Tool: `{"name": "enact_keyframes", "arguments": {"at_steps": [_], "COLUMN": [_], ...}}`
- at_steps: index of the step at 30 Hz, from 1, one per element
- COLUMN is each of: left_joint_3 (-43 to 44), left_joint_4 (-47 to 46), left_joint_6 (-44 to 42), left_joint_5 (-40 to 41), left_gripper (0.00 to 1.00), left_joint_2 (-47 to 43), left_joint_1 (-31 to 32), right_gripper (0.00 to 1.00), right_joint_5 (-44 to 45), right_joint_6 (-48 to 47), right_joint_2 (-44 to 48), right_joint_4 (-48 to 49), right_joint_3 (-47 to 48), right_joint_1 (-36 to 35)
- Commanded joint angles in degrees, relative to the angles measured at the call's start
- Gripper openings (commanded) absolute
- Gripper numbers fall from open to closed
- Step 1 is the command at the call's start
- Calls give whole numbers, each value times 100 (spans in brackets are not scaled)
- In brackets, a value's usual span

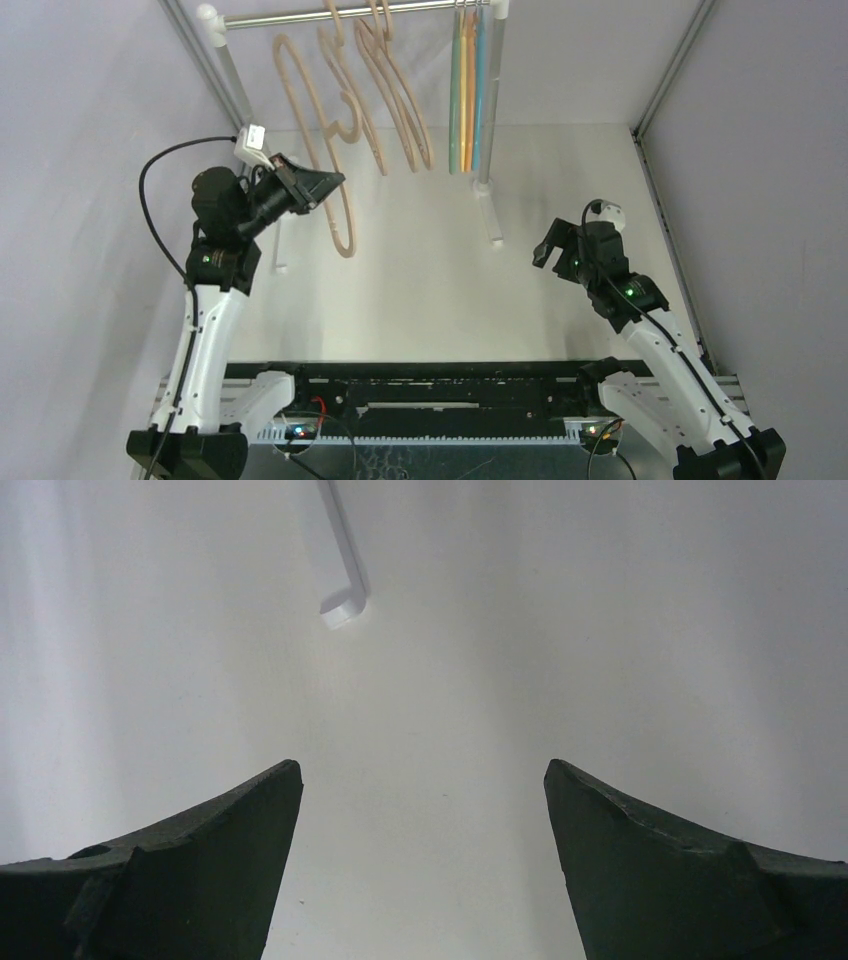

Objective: Organize the hangers

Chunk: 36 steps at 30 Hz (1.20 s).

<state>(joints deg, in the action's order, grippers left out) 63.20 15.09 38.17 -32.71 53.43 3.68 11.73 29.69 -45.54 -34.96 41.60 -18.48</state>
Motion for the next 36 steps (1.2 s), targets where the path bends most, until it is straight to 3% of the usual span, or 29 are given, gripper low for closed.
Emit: {"name": "enact_keyframes", "arguments": {"at_steps": [1, 25, 36], "left_joint_3": [376, 2248, 2383], "left_joint_4": [-790, -2083, -2520], "left_joint_6": [317, 1472, 1970], "left_joint_5": [-380, -615, -500], "left_gripper": [0, 0, 0], "left_joint_2": [259, 2371, 2967], "left_joint_1": [-203, -852, -1014], "right_gripper": [100, 100, 100], "right_joint_5": [111, 234, 303], "right_joint_6": [-88, -135, -72], "right_joint_2": [64, -12, -2], "right_joint_4": [-30, -221, -309], "right_joint_3": [334, 521, 494], "right_joint_1": [-33, -26, -38]}}
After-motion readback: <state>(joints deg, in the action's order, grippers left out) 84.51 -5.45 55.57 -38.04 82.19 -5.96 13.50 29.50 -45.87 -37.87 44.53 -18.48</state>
